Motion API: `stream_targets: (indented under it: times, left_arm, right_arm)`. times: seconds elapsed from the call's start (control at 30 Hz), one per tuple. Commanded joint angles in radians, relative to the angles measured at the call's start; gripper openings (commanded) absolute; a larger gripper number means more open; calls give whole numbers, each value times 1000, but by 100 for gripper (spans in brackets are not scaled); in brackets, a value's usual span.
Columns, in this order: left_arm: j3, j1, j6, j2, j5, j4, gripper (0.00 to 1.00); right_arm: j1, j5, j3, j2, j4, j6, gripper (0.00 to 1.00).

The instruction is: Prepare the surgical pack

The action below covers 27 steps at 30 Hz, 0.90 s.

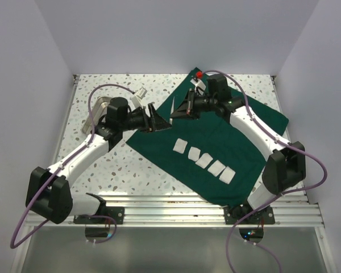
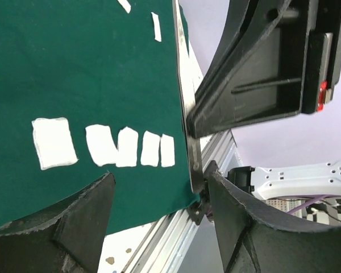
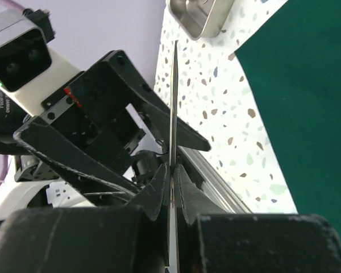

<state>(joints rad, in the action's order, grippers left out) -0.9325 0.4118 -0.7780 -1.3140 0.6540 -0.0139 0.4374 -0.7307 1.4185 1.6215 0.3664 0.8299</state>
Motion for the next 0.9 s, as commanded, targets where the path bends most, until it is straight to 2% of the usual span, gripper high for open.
stream_targets:
  times: [0.0,0.2,0.3,0.33,0.43,0.47,0.53,0.57,0.6,0.63,0.67,0.7,0.73,0.77,0.83,0.87]
  left_arm:
    - [20,10,-47,19,25,-104,70]
    - [14,16,-53,-7,27,-116,62]
    - [-5,15,-38,-24,18,-92,36]
    - [-24,15,-24,-34,12,-69,18]
    - [-69,13,25,-50,-34,7,0]
    - [-80,10,38,-54,-65,15,0]
    - [-101,4,106,-60,-105,127,0]
    - [-144,-7,138,-67,-143,185,0]
    - [-170,-14,219,-74,-246,250,0]
    - [-225,-36,268,-100,-293,373,0]
    - [-256,-48,319,-116,-338,434,0]
    - [-282,-63,410,-134,-447,495,0]
    - [-320,-82,449,-166,-496,579,0]
    - [-334,-125,485,-181,-586,613,0]
    - [-347,-194,572,-214,-669,649,0]
    - [-351,-209,597,-229,-782,657,0]
  right_arm:
    - [23,-42,3,-40,-53,34,0]
    - [37,-47,17,-25,-61,41,0]
    - [44,-45,23,-11,-60,40,0]
    - [46,-42,25,-3,-57,40,0]
    - [46,-35,33,9,-38,32,0]
    - [47,-23,37,21,-29,20,2]
    - [46,8,88,41,75,-12,24]
    - [41,46,115,52,132,-73,39]
    - [26,126,188,86,281,-112,59]
    - [14,169,219,101,348,-176,67]
    - [0,198,244,115,400,-198,73]
    - [-35,226,266,130,466,-213,77]
    - [-57,226,264,132,477,-224,79]
    - [-74,223,257,129,479,-232,79]
    - [-127,214,220,115,477,-236,79]
    - [-143,214,211,112,476,-241,79]
